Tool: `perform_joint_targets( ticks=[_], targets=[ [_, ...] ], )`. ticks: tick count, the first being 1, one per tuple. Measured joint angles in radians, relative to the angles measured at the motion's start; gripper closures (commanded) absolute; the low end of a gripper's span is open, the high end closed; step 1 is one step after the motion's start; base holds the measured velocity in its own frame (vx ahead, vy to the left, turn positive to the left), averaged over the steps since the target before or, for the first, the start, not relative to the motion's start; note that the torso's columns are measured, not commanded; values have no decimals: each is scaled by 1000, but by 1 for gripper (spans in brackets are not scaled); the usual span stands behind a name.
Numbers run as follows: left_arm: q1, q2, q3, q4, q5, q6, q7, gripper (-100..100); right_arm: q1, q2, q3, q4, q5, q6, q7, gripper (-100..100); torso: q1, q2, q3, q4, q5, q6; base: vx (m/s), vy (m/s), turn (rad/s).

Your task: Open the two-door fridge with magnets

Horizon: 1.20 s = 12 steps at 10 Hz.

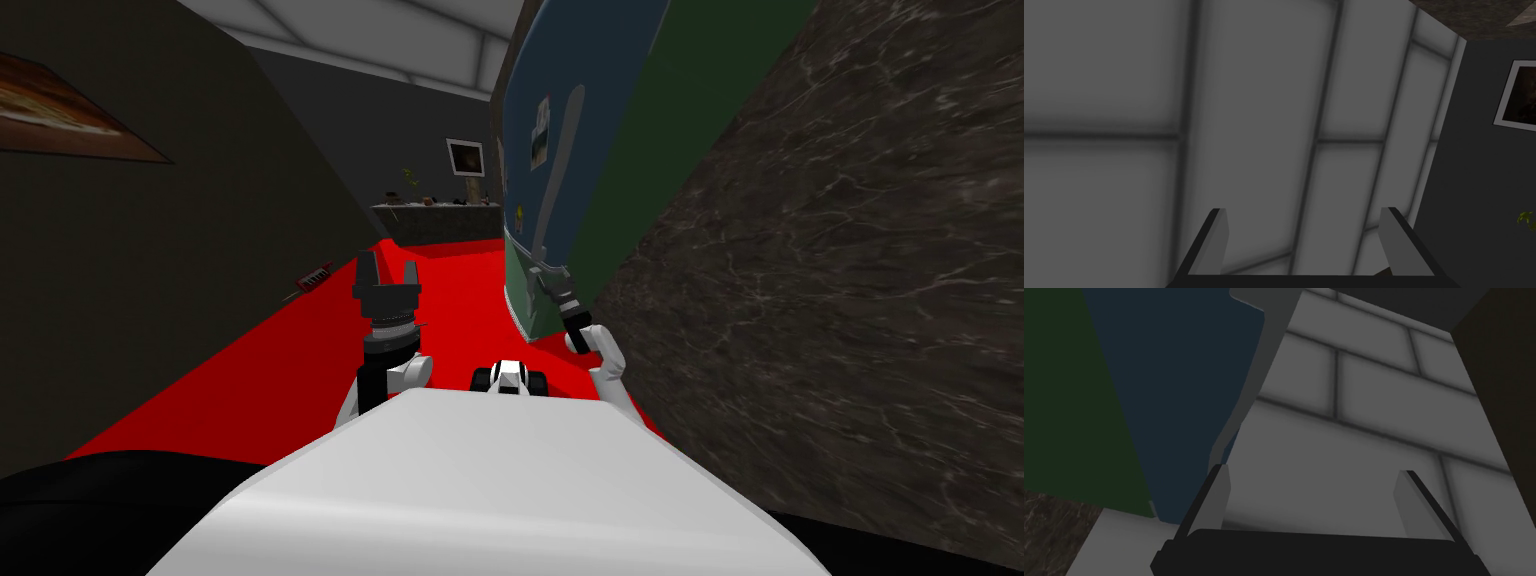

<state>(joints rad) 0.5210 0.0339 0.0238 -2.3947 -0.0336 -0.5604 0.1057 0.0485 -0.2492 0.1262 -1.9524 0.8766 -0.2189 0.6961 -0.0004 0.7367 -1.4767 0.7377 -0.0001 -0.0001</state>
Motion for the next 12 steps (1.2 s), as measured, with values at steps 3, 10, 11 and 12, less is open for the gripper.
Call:
perform_joint_targets(
  ticks=[3, 10, 11, 12],
  targets=[
    [0, 0, 0, 0, 0, 0, 0, 0, -37, -11, 5, 38, 74, 14, 68, -100, 0, 2, 1, 1, 0, 0, 49, -8, 17],
    [0, 0, 0, 0, 0, 0, 0, 0, -140, -37, 29, 151, 266, 52, 243, -100, 0, 1, 1, 0, 0, 0, 62, -12, 24],
    [0, 0, 0, 0, 0, 0, 0, 0, -159, -58, 44, 160, 298, 72, 262, -100, 0, 1, 0, 0, 0, 0, 50, -11, 12],
    [0, 0, 0, 0, 0, 0, 0, 0, -167, -53, 42, 174, 315, 74, 283, -100, 1, 2, 1, 0, 0, 0, 38, -7, 17]
  ],
)
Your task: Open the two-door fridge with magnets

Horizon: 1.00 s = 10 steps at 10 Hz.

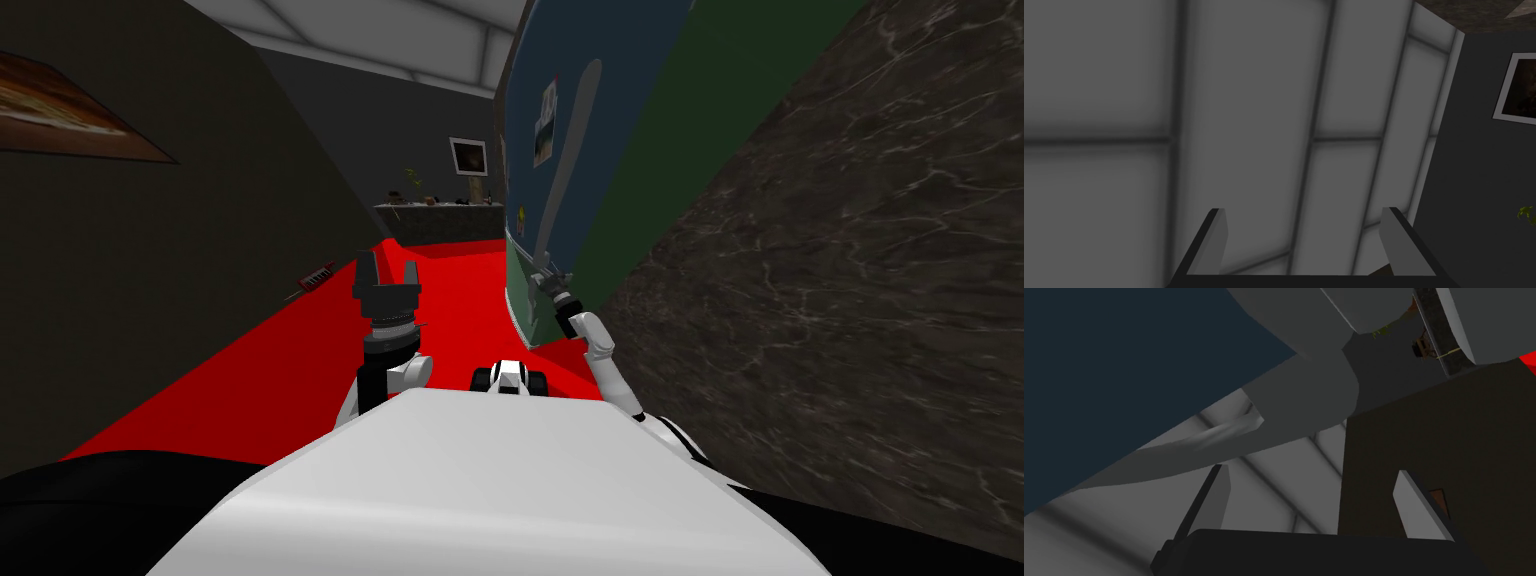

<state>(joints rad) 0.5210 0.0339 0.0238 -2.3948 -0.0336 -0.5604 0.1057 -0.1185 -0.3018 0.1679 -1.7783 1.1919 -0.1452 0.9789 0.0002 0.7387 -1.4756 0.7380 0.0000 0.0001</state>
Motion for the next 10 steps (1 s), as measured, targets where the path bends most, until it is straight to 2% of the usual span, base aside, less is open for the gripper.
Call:
perform_joint_targets(
  ticks=[5, 6, 9, 10],
  targets=[
    [0, 0, 0, 0, 0, 0, 0, 0, -74, -22, 7, 87, 136, 11, 138, -100, 0, -1, 0, 0, 0, 0, 57, -9, 22],
    [0, 0, 0, 0, 0, 0, 0, 0, -87, -37, 20, 96, 162, 24, 154, -100, 0, -1, -1, 0, 0, -1, 31, -17, 7],
    [0, 0, 0, 0, 0, 0, 0, 0, -113, -41, 21, 127, 207, 29, 204, -100, 3, -10, -7, 0, 5, -2, 16, -2, 7],
    [0, 0, 0, 0, 0, 0, 0, 0, -113, -39, 20, 128, 207, 29, 206, -100, 3, -9, -6, -2, 5, -1, 45, 54, -194]
  ],
)
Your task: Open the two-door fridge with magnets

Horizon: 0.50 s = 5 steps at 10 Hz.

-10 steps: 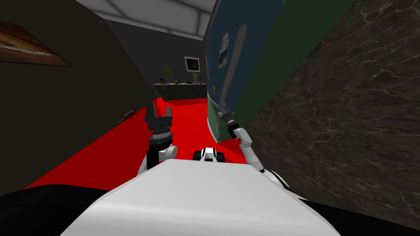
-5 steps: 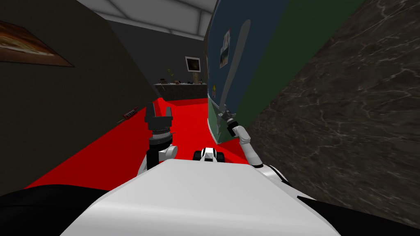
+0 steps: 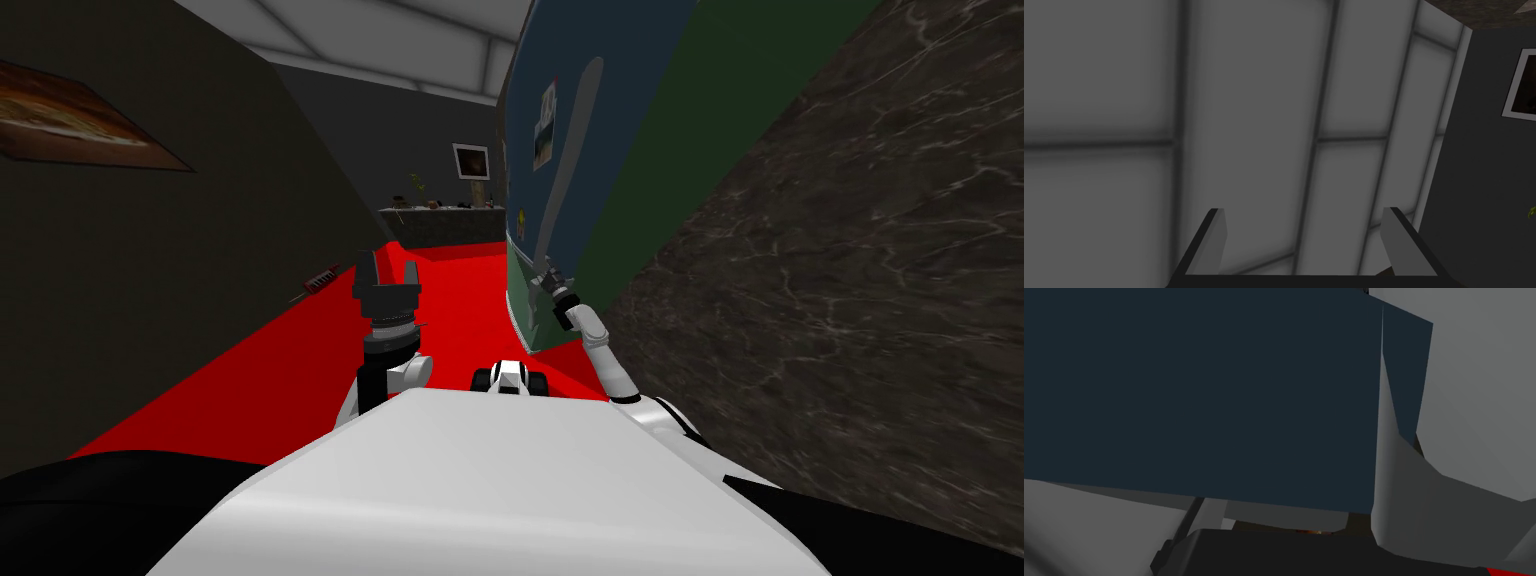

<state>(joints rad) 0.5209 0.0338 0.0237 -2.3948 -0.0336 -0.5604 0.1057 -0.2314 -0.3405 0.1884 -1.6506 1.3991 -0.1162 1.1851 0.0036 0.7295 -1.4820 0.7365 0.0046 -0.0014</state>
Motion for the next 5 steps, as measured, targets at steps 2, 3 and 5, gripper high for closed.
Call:
perform_joint_targets(
  ticks=[2, 3, 5],
  targets=[
    [0, 0, 0, 0, 0, 0, 0, 0, 2, -13, -2, -11, -18, -35, -8, -100, 1, -1, 0, 0, -2, 1, 117, 151, -257],
    [0, 0, 0, 0, 0, 0, 0, 0, 6, -26, 0, -21, -26, -49, -20, -100, 0, -4, -2, 0, -2, -2, 42, 67, -112],
    [0, 0, 0, 0, 0, 0, 0, 0, 9, -25, -5, -20, -28, -50, -21, 100, -5, -4, -3, 0, -3, -9, -38, -67, 170]
  ],
)
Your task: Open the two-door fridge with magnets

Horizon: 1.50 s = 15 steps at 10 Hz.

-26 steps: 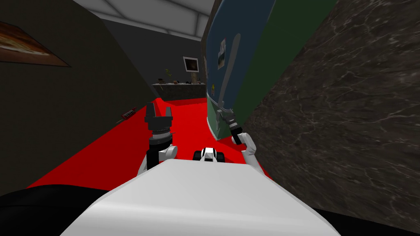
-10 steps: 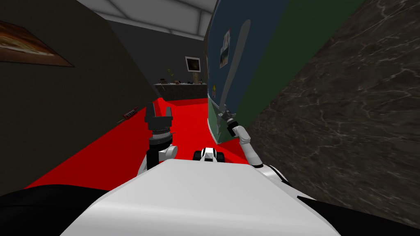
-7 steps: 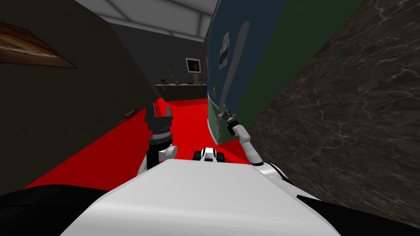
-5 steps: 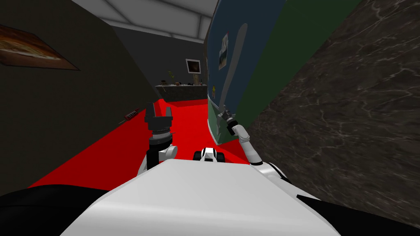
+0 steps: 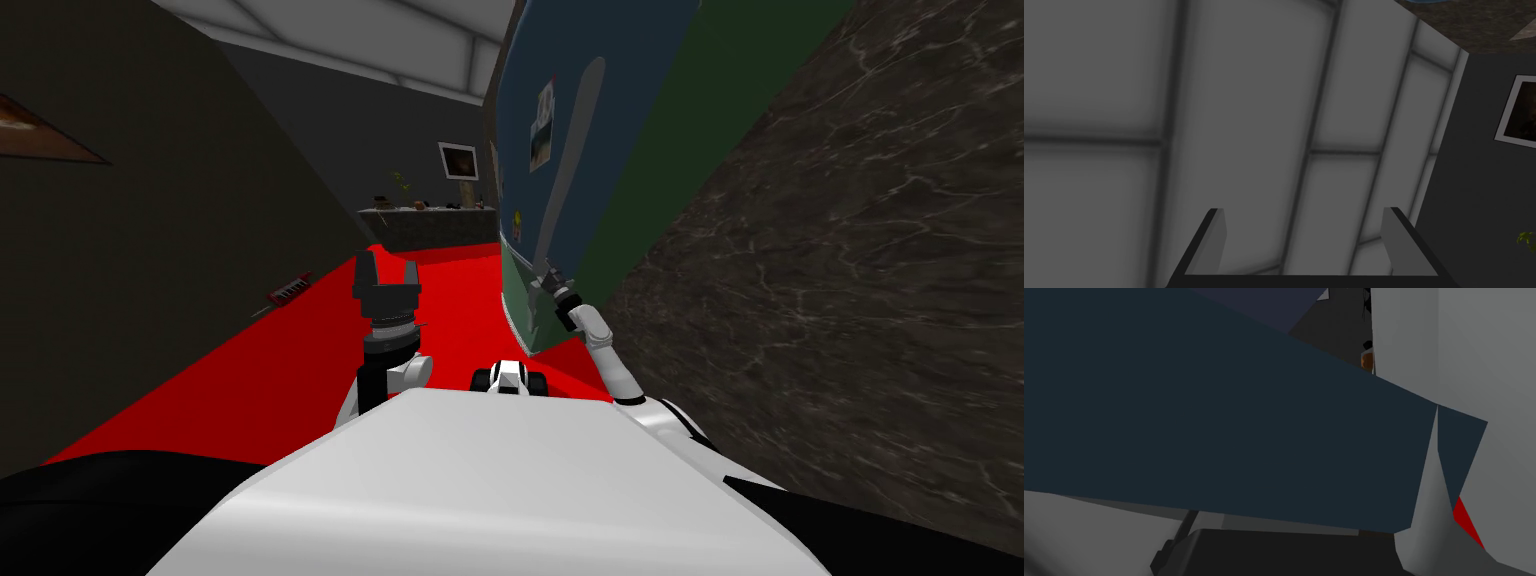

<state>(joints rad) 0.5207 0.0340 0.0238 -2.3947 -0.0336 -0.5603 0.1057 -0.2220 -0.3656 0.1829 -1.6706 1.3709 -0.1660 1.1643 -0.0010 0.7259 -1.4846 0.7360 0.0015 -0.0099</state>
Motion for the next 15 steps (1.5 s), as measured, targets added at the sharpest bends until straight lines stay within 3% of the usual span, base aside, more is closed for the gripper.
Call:
perform_joint_targets(
  ticks=[3, 6, 11, 14, 15],
  targets=[
    [0, 0, 0, 0, 0, 0, 0, 0, -8, 18, -1, 8, 14, 35, 10, 100, 1, 4, 4, -2, -1, 8, -38, -1, 55],
    [0, -1, -1, 0, 0, 0, 0, 0, -23, -6, -14, 29, 8, 62, 1, 100, 13, -2, -1, -4, 2, 4, -28, 284, -77],
    [0, 0, 0, 0, 0, 0, 0, 0, -22, -6, -45, 62, -2, 86, 24, 100, 4, -9, -6, -3, 0, 1, -21, 293, -67],
    [0, -1, 0, 0, 0, 0, 0, 0, -46, -16, -67, 102, -11, 100, 33, 100, 6, -9, -5, -2, 1, 2, -33, 259, -62],
    [0, 0, 0, 0, 0, 0, 0, 0, -47, -29, -60, 102, -13, 117, 25, 100, 3, -8, -5, -2, 1, 2, -3, 282, -69]
  ],
)
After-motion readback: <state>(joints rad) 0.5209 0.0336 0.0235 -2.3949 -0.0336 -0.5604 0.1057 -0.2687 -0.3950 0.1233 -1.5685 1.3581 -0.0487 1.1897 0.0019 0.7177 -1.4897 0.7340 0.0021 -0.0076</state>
